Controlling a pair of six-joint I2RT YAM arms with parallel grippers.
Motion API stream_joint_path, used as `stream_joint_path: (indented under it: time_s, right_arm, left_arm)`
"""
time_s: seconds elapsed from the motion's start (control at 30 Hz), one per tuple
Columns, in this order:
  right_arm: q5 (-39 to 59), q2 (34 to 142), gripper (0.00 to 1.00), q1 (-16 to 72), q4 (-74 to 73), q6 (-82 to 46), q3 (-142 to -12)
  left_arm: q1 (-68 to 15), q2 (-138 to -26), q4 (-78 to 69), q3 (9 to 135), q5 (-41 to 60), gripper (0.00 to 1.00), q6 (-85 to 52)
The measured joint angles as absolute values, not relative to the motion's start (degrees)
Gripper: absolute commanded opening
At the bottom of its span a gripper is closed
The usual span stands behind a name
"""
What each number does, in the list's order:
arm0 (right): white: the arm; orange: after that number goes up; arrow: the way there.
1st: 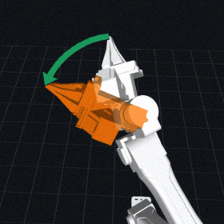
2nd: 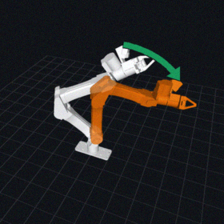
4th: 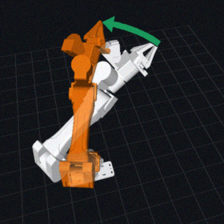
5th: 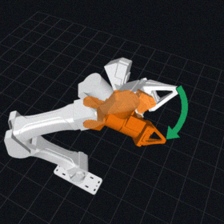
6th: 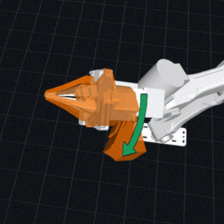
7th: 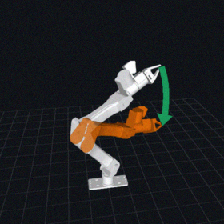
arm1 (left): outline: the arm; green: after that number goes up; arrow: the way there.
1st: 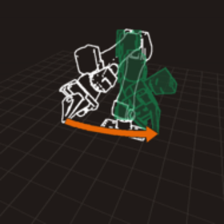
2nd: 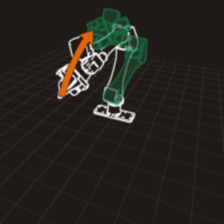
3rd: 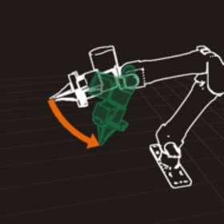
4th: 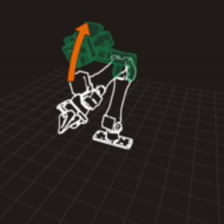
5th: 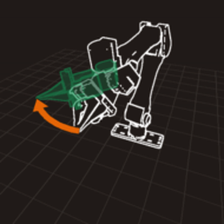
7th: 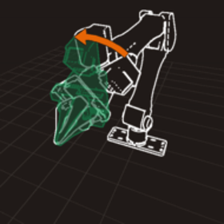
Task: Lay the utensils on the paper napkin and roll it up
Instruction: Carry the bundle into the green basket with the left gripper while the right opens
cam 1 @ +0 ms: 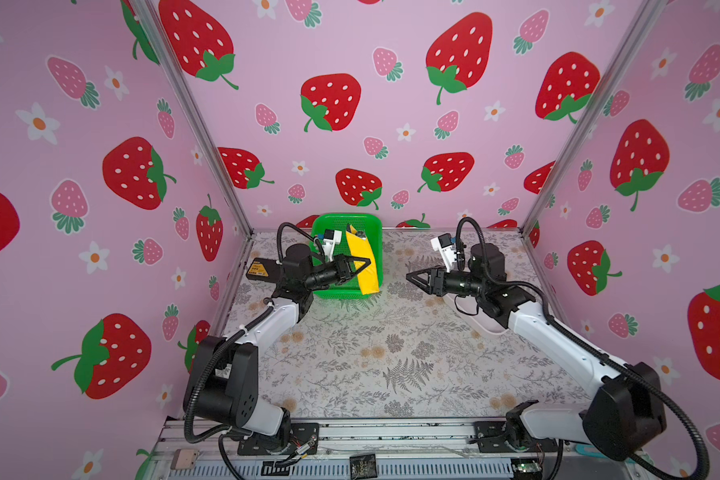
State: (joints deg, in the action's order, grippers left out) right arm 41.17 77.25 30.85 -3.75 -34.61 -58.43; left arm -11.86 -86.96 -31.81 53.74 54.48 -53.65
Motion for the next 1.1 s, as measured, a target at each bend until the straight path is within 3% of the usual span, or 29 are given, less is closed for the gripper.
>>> stream_joint_path:
  time_s: [0.6,1.1]
  right_arm:
    - [42.46,91.55,0.49,30.85,-6.44,-39.11,-62.08]
    - [41.60,97.36,0.51,30.89,-7.99,-41.32,-65.98]
  left_arm:
    - [-7.33,-105.73,-17.52,70.13,58.94,0.00,-43.81]
    - [-7.01,-116.62,-0.14,82.96,57.58,0.00,-32.36]
